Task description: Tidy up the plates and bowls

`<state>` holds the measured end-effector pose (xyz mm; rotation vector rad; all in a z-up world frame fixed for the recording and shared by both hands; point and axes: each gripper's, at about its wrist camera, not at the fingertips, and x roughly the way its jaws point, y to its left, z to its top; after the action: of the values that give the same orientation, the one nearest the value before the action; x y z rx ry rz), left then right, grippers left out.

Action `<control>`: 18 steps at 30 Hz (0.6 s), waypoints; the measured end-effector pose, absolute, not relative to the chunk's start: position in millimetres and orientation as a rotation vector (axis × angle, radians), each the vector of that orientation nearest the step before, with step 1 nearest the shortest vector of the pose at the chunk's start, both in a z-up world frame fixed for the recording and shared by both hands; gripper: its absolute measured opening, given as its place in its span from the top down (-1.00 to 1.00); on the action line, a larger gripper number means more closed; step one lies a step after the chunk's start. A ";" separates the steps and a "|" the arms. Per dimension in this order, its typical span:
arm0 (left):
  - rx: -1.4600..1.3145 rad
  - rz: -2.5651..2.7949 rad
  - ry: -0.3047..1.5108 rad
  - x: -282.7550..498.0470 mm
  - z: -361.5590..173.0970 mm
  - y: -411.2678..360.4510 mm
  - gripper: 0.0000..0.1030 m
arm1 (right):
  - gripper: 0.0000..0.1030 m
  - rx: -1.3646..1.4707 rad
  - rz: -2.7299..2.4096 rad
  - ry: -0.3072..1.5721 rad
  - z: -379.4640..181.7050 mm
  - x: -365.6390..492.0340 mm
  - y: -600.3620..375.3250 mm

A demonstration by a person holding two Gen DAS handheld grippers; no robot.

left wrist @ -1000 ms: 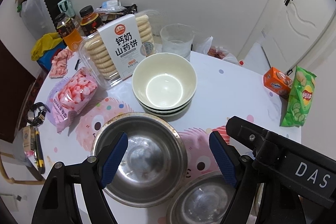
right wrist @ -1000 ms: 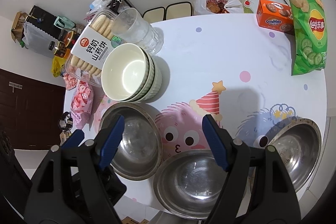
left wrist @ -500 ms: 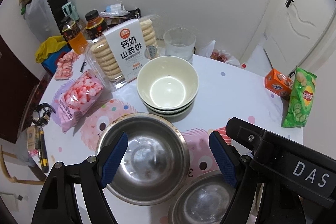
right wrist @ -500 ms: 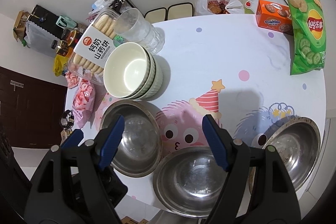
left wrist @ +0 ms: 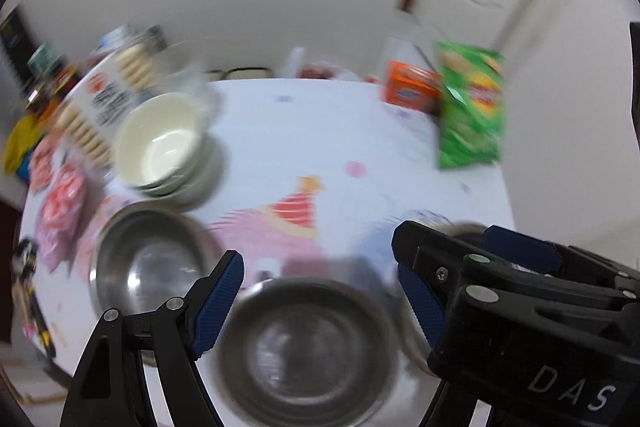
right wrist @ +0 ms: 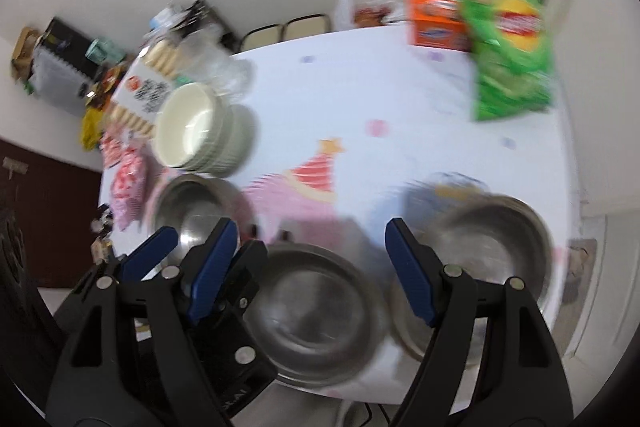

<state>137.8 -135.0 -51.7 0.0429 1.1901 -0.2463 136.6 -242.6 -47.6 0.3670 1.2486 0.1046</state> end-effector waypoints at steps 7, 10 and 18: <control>0.162 -0.391 1.205 106.1 -63.8 -206.6 -0.58 | -0.50 0.481 -0.129 1.208 -52.8 80.3 -335.2; 0.204 -0.431 1.232 95.7 -76.5 -228.0 -0.58 | -0.50 0.490 -0.220 1.210 -60.4 57.3 -368.5; 0.254 -0.429 1.281 83.6 -100.7 -253.3 -0.58 | -0.50 0.572 -0.314 1.268 -98.9 21.5 -410.6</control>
<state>83.6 -253.3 -100.7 0.2536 1.2813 -0.4289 21.5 -410.6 -98.9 0.5723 1.2679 -0.3145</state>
